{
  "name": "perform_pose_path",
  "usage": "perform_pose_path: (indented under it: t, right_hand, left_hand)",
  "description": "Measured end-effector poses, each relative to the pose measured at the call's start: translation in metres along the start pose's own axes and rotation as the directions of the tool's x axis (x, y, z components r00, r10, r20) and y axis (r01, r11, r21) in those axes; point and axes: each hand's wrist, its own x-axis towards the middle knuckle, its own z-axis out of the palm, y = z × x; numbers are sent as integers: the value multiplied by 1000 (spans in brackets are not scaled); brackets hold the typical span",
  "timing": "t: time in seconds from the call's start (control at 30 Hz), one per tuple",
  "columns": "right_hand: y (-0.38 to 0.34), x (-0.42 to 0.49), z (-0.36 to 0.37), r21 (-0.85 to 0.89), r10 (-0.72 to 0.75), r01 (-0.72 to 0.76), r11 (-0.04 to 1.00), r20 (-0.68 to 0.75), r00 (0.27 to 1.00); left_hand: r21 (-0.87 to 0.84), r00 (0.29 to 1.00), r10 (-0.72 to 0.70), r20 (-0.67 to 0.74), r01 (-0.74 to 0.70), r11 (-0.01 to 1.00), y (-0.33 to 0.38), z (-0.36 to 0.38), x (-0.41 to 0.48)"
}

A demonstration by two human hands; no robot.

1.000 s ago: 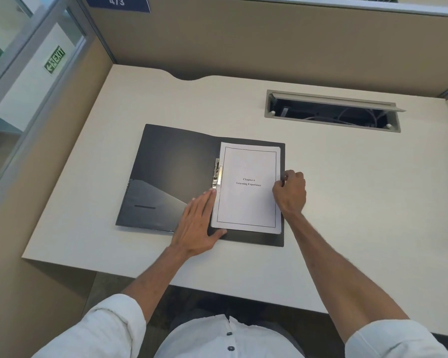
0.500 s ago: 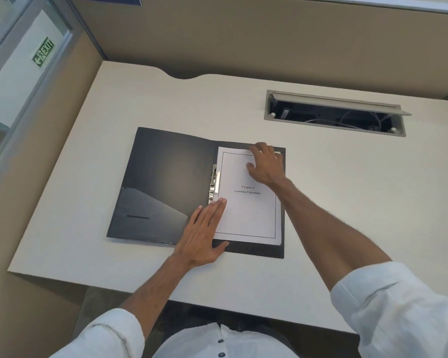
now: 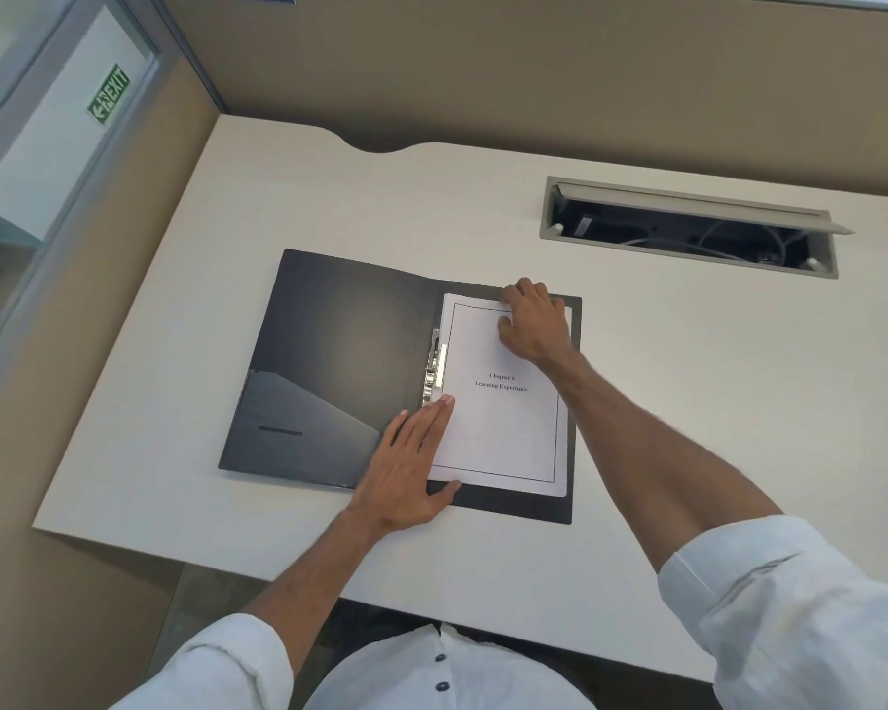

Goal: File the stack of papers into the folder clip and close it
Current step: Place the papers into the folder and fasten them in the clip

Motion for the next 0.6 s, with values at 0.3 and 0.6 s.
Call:
perform_pose_path:
  t: [0.3,0.6]
  right_hand:
    - [-1,0,2,19,-11,11,1000,5,1000]
    - [8,-40,7,367,263,-174,914,-209,942]
  left_hand:
    - [-13,1000,-13,11,14,1000,4,-5,-1]
    - [-221,946,-279,-163,240,945,11,-12,-5]
